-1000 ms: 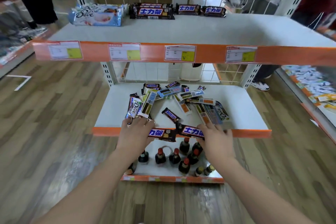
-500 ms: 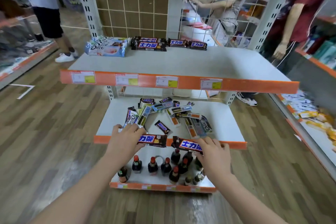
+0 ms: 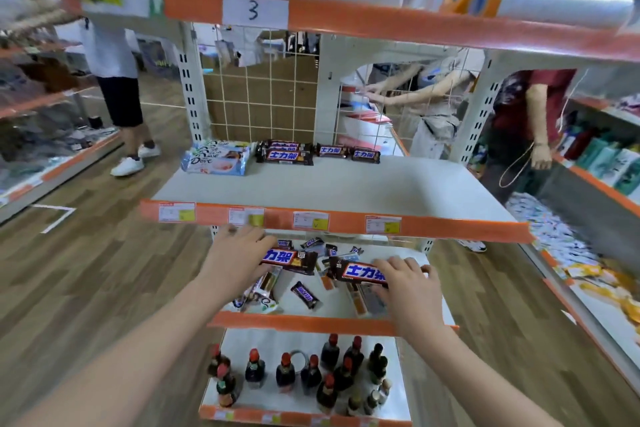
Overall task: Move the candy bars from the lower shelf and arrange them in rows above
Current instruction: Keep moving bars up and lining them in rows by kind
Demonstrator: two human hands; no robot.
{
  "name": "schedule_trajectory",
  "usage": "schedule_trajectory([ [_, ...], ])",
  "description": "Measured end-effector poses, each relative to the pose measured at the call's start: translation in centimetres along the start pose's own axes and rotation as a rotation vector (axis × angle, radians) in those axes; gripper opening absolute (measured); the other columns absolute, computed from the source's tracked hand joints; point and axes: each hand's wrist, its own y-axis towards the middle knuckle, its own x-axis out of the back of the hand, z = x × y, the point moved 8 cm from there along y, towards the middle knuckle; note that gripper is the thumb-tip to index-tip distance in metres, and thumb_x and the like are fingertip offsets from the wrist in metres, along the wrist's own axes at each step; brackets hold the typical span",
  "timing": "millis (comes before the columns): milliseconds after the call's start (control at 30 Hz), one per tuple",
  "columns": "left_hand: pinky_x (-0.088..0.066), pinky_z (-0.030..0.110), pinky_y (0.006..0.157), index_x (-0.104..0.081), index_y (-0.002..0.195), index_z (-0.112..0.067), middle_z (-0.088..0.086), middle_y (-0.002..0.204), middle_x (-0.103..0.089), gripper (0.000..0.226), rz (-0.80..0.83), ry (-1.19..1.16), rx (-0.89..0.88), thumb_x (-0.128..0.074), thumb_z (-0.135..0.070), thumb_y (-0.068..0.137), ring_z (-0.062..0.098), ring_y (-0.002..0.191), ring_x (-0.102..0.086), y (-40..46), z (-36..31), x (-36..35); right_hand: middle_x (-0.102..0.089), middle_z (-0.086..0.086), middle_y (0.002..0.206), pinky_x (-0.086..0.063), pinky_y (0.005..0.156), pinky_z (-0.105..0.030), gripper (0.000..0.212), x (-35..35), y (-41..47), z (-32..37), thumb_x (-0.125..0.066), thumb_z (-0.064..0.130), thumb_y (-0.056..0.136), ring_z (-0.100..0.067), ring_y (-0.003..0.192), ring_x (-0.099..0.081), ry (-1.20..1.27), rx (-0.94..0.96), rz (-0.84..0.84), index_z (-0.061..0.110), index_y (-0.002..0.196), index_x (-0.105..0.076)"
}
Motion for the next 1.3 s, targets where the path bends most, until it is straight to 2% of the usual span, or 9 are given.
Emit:
schedule_trajectory([
  [100, -0.048, 0.037, 0.068, -0.064, 0.084, -0.023, -0.004, 0.079, -0.065, 0.048, -0.02, -0.005, 0.019, -0.089, -0.042, 0.048, 0.018, 0.074, -0.064, 1.3, 0.7, 1.1, -0.071, 0.003, 0.08, -0.051, 0.066, -0.044, 0.047, 1.6, 1.7, -0.2, -0.093, 0.035, 0.047, -0.025, 0.075, -0.067, -0.023, 0.008, -0.075, 0.024, 0.088, -0.072],
  [267, -0.044, 0.038, 0.071, -0.062, 0.087, -0.024, -0.006, 0.079, -0.063, 0.041, -0.029, -0.012, 0.056, -0.084, -0.043, 0.058, 0.019, 0.073, -0.062, 2.7, 1.3, 2.5, -0.063, 0.003, 0.119, -0.038, 0.091, -0.043, 0.043, 3.1, 3.8, 0.1, -0.066, 0.038, 0.085, -0.025, 0.113, -0.055, -0.015, 0.045, -0.073, 0.028, 0.125, -0.057],
  [400, -0.043, 0.037, 0.07, -0.062, 0.088, -0.025, -0.006, 0.078, -0.062, 0.043, -0.017, 0.004, 0.066, -0.084, -0.043, 0.057, 0.019, 0.07, -0.061, 2.9, 1.5, 2.8, -0.072, 0.002, 0.087, -0.045, 0.064, -0.039, 0.05, 4.2, 4.6, 0.4, -0.092, 0.036, 0.051, -0.024, 0.08, -0.066, -0.039, 0.059, -0.096, 0.024, 0.096, -0.073],
  [433, -0.043, 0.036, 0.069, -0.062, 0.087, -0.025, -0.006, 0.077, -0.062, 0.043, -0.013, 0.011, 0.065, -0.085, -0.043, 0.055, 0.019, 0.069, -0.06, 2.9, 1.5, 2.8, -0.072, 0.002, 0.085, -0.045, 0.063, -0.038, 0.049, 4.2, 4.7, 0.4, -0.092, 0.035, 0.051, -0.024, 0.079, -0.066, -0.025, 0.064, -0.103, 0.023, 0.095, -0.073],
  [533, -0.043, 0.036, 0.069, -0.064, 0.087, -0.025, -0.006, 0.076, -0.063, 0.044, -0.012, 0.012, 0.084, -0.086, -0.043, 0.053, 0.019, 0.069, -0.061, 2.7, 1.8, 3.0, -0.071, 0.0, 0.099, -0.041, 0.075, -0.04, 0.041, 4.0, 5.0, 0.4, -0.08, 0.033, 0.071, -0.027, 0.093, -0.064, 0.007, 0.065, -0.115, 0.022, 0.109, -0.069],
  [733, -0.044, 0.038, 0.07, -0.063, 0.087, -0.025, -0.006, 0.078, -0.064, 0.043, 0.008, 0.016, 0.092, -0.085, -0.044, 0.055, 0.019, 0.07, -0.062, 3.1, 3.1, 2.3, -0.063, 0.004, 0.116, -0.033, 0.087, -0.038, 0.039, 3.5, 6.4, 1.3, -0.062, 0.039, 0.087, -0.023, 0.11, -0.055, 0.029, 0.094, -0.09, 0.028, 0.125, -0.056],
  [1000, -0.042, 0.042, 0.078, -0.064, 0.091, -0.025, -0.004, 0.084, -0.065, 0.038, 0.015, -0.02, 0.147, -0.083, -0.04, 0.062, 0.021, 0.083, -0.063, 6.5, 6.8, 1.2, -0.066, -0.001, 0.111, -0.039, 0.082, -0.04, 0.04, 3.4, 10.8, 2.7, -0.065, 0.038, 0.085, -0.027, 0.103, -0.059, 0.025, 0.084, -0.121, 0.024, 0.122, -0.06],
  [1200, -0.027, 0.042, 0.1, -0.054, 0.116, -0.029, -0.007, 0.116, -0.058, 0.037, 0.108, -0.043, 0.164, -0.06, -0.047, 0.085, 0.018, 0.116, -0.05, 9.8, 10.0, -0.9, -0.051, 0.005, 0.132, -0.031, 0.097, -0.039, 0.045, 2.2, 15.0, 3.2, -0.049, 0.041, 0.095, -0.021, 0.123, -0.043, -0.019, 0.042, 0.001, 0.031, 0.138, -0.041],
  [1300, -0.027, 0.041, 0.1, -0.054, 0.117, -0.029, -0.007, 0.119, -0.057, 0.036, 0.093, -0.063, 0.152, -0.058, -0.047, 0.086, 0.017, 0.117, -0.049, 11.1, 11.2, -1.9, -0.058, 0.003, 0.121, -0.035, 0.091, -0.038, 0.045, 1.2, 16.9, 3.6, -0.061, 0.04, 0.088, -0.022, 0.114, -0.052, -0.06, 0.036, 0.004, 0.03, 0.13, -0.051],
])
